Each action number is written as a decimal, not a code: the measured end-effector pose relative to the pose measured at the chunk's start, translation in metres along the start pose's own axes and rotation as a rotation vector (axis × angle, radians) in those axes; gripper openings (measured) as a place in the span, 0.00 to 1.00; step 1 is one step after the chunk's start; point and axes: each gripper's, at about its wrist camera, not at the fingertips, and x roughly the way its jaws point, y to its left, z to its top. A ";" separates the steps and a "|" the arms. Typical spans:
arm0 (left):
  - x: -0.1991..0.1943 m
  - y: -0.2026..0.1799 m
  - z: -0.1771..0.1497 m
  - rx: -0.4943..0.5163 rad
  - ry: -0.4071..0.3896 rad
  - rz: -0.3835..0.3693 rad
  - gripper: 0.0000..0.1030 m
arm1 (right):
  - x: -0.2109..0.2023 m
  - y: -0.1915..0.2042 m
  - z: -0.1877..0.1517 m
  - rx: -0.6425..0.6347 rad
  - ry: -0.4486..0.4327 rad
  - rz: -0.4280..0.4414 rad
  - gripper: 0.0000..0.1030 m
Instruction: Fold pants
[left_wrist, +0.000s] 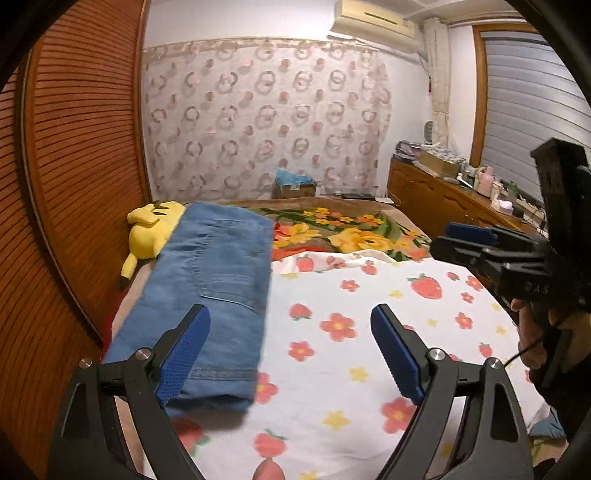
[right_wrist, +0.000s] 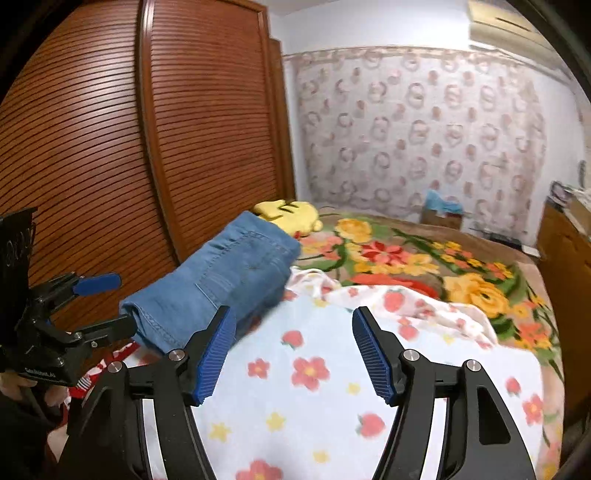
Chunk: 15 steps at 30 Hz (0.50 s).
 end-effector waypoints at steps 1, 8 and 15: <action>-0.002 -0.006 -0.001 0.008 -0.003 0.001 0.86 | -0.009 -0.001 -0.005 0.007 -0.003 -0.014 0.66; -0.012 -0.050 -0.012 0.042 -0.012 -0.055 0.86 | -0.056 -0.009 -0.036 0.050 -0.008 -0.098 0.66; -0.018 -0.083 -0.032 0.045 0.005 -0.081 0.86 | -0.085 0.019 -0.060 0.067 -0.019 -0.143 0.66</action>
